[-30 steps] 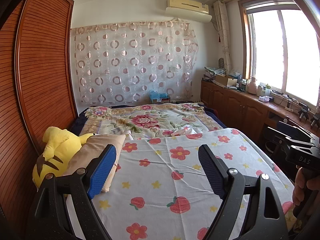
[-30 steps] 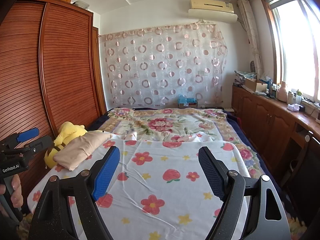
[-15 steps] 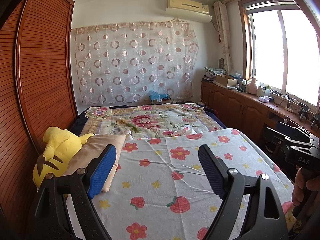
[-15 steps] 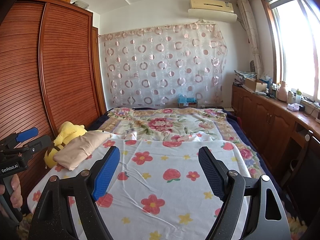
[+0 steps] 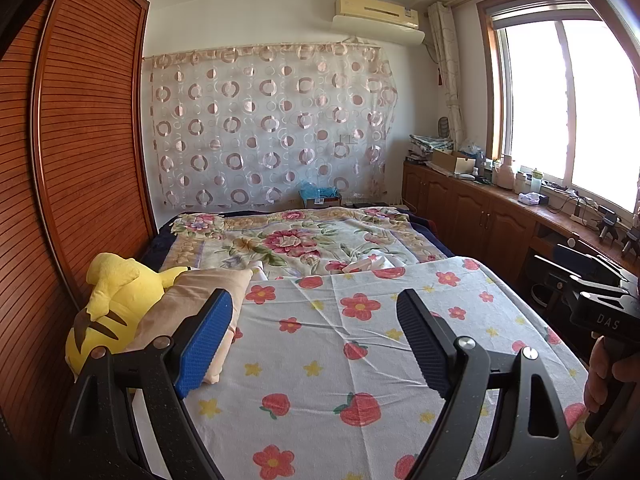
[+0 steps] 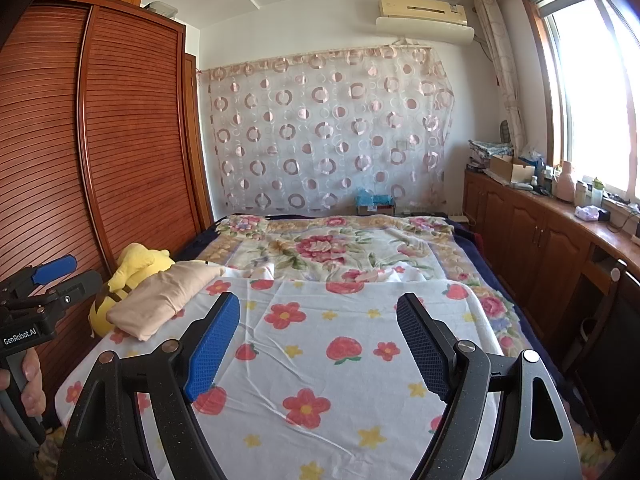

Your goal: Fold small clothes

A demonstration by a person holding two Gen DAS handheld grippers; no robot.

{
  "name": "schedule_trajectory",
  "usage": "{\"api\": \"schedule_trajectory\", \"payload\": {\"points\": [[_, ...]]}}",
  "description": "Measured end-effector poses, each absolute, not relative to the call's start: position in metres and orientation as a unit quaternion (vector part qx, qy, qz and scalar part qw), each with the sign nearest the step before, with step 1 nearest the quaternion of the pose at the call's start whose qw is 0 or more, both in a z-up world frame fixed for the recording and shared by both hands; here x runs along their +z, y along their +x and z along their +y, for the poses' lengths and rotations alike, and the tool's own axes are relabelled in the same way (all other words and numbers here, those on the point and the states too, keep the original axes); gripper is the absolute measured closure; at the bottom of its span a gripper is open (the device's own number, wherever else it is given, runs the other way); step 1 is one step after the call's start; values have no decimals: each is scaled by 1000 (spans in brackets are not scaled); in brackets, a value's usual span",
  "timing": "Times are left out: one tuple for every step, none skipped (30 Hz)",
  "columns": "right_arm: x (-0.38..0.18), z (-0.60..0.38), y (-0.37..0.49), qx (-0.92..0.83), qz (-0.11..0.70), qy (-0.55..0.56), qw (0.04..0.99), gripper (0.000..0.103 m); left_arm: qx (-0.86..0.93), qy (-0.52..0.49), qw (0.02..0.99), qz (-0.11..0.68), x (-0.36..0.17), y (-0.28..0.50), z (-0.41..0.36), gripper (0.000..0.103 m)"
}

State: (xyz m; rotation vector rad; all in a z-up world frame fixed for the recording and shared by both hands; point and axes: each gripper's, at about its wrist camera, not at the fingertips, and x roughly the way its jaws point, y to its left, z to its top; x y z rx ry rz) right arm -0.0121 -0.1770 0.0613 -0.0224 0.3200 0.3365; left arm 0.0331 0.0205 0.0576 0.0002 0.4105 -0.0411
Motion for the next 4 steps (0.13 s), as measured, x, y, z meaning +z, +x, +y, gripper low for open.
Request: {"api": "schedule_trajectory", "payload": {"points": [[61, -177, -12, 167, 159, -11, 973, 21, -20, 0, 979, 204, 58, 33, 20, 18], [62, -177, -12, 167, 159, -11, 973, 21, -20, 0, 979, 204, 58, 33, 20, 18], [61, -177, -12, 167, 159, -11, 973, 21, -20, -1, 979, 204, 58, 33, 20, 18], [61, -177, -12, 167, 159, -11, 973, 21, -20, -1, 979, 204, 58, 33, 20, 18]]}}
